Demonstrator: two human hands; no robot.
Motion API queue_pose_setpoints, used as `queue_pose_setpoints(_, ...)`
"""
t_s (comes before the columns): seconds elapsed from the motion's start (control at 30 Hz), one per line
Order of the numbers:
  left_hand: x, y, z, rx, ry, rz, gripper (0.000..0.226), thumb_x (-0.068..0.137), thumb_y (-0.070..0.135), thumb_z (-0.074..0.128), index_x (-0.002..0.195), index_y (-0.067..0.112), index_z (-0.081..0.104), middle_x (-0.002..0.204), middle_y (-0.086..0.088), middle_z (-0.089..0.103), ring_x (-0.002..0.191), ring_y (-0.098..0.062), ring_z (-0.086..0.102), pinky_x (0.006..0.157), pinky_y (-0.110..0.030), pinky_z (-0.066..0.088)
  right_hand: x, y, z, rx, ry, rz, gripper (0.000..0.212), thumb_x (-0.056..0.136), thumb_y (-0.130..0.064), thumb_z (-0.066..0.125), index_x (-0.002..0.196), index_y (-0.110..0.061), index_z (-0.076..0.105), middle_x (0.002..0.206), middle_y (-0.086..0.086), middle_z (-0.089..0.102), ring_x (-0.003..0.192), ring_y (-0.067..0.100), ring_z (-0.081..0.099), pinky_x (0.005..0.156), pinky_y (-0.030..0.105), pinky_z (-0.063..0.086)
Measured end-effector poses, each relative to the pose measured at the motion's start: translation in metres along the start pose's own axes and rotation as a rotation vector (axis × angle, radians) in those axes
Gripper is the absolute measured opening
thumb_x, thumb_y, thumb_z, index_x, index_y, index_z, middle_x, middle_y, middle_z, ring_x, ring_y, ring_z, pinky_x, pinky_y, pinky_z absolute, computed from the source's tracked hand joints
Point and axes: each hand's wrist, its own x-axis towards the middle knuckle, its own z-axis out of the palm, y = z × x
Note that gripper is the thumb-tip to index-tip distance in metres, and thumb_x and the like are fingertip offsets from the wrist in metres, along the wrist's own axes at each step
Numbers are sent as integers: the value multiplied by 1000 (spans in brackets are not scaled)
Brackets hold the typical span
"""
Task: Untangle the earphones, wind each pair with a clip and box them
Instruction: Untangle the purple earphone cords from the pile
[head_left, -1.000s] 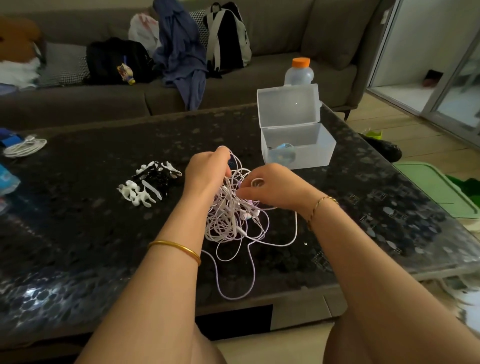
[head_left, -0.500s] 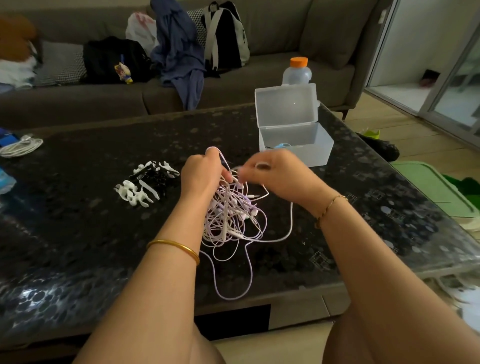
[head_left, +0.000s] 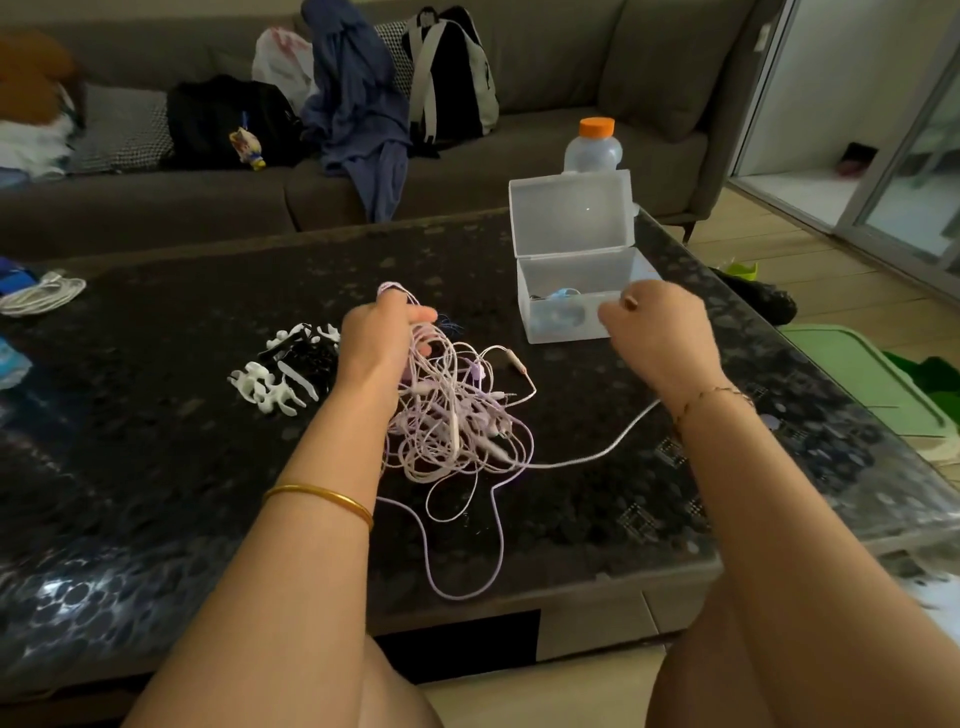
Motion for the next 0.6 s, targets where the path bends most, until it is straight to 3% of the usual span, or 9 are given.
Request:
queue_pose_setpoints(0.13,-2,6,0,-106,2,2,30,93,23,45,97,11,71,91,-2,70,63,-9,56,59,-24,44,8,17,9,-368,-287,150,41,91,-45,53,104,-6,59,93,10,59,90,26,58,85,38,50)
queue_pose_setpoints(0.2,-2,8,0,-141,-7,5,28,94,24,45,96,14,71,96,-2,70,66,-9,57,61,-25,45,5,19,10,-485,-302,179,45,88,-50,55,107,-10,59,102,12,60,101,31,57,93,47,47)
queue_pose_setpoints(0.27,-2,10,0,-144,-13,14,30,96,24,42,96,17,71,99,-2,69,69,-9,59,60,-25,46,0,13,7,-561,-216,93,40,89,-43,57,111,-10,57,110,13,59,106,33,54,94,49,46)
queue_pose_setpoints(0.33,-2,11,0,-135,-13,18,32,97,24,40,100,17,71,99,-2,69,70,-9,59,57,-24,45,-8,0,4,-408,-207,-108,27,89,-32,60,105,-10,62,103,11,63,98,28,59,88,44,51)
queue_pose_setpoints(0.43,-3,12,1,-148,4,13,33,99,25,40,105,15,70,98,-2,68,71,-9,59,58,-25,45,-35,-22,-5,173,-522,-265,13,88,-19,64,88,-7,69,80,9,71,71,18,68,70,31,58)
queue_pose_setpoints(0.47,-3,12,1,-159,10,11,33,99,25,40,106,14,70,97,-2,68,70,-9,59,61,-25,47,-42,-27,-5,257,-620,-280,11,87,-16,65,87,-6,70,77,9,72,67,15,69,66,28,59)
queue_pose_setpoints(0.53,-3,12,1,-185,13,4,33,99,25,40,106,12,69,94,-2,68,69,-10,60,67,-28,49,-47,-28,1,204,-651,-349,9,85,-13,67,90,-7,72,78,6,73,64,11,68,64,22,58)
queue_pose_setpoints(0.6,-4,12,0,-194,-3,-2,32,99,24,39,107,13,69,96,-2,68,71,-10,60,64,-28,48,-46,-25,13,56,-571,-440,14,82,-15,70,95,-9,72,83,2,72,63,6,63,66,20,56)
